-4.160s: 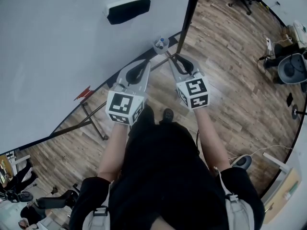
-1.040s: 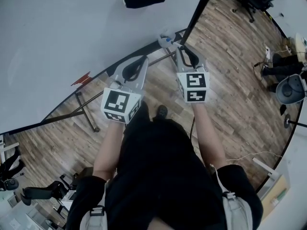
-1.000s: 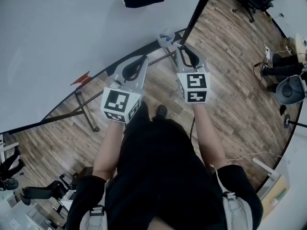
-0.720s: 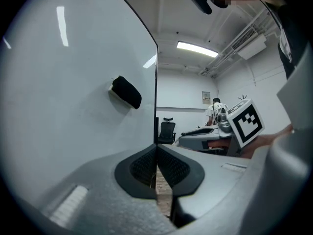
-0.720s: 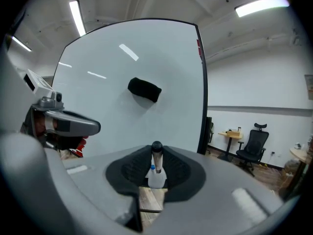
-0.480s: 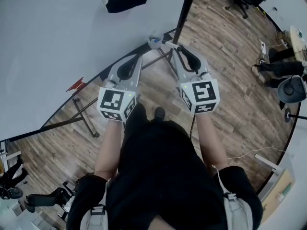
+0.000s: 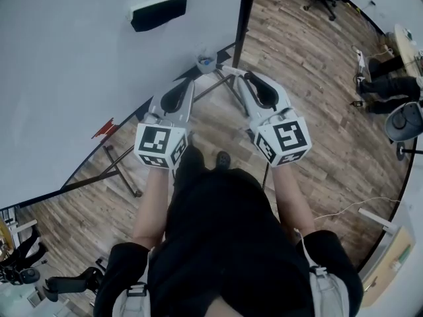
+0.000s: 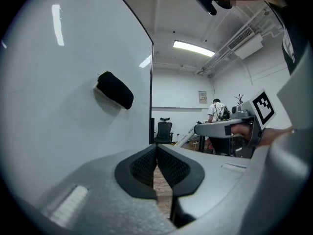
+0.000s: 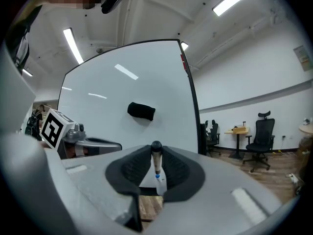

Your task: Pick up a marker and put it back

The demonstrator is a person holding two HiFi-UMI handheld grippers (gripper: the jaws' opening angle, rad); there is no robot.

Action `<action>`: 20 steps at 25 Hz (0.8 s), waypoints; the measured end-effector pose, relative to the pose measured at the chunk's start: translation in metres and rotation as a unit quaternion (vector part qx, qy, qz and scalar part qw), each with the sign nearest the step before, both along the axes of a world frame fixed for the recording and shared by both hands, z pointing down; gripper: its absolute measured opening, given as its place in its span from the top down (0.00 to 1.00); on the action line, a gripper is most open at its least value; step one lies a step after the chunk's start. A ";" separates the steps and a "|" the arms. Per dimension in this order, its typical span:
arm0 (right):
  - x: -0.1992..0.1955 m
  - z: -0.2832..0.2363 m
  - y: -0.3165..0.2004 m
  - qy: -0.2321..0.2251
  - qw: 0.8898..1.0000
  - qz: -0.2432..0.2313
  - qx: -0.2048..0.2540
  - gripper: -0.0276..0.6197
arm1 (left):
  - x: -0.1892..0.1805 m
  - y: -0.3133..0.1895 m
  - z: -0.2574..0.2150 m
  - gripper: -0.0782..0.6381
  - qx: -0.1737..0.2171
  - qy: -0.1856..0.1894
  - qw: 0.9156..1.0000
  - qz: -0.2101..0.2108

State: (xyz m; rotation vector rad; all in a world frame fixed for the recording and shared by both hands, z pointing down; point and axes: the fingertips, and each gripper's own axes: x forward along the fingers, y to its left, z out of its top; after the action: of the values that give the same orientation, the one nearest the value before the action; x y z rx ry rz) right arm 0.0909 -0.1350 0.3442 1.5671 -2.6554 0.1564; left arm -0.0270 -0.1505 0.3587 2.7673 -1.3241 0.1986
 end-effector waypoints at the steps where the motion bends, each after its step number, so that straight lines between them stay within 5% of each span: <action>1: 0.002 0.000 0.000 -0.004 1.000 0.002 0.000 0.85 | 0.001 0.000 0.000 0.88 0.000 0.000 1.000 0.001; 20: -0.010 0.041 -0.068 -0.043 0.996 -0.034 -0.064 0.85 | -0.007 0.001 0.001 0.88 -0.003 -0.010 1.000 -0.018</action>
State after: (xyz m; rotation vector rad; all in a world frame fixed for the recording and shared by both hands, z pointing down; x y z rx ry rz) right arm 0.0812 -0.2030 0.3855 1.4631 -2.6976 0.3904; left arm -0.0339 -0.1495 0.3598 2.7403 -1.3754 0.2302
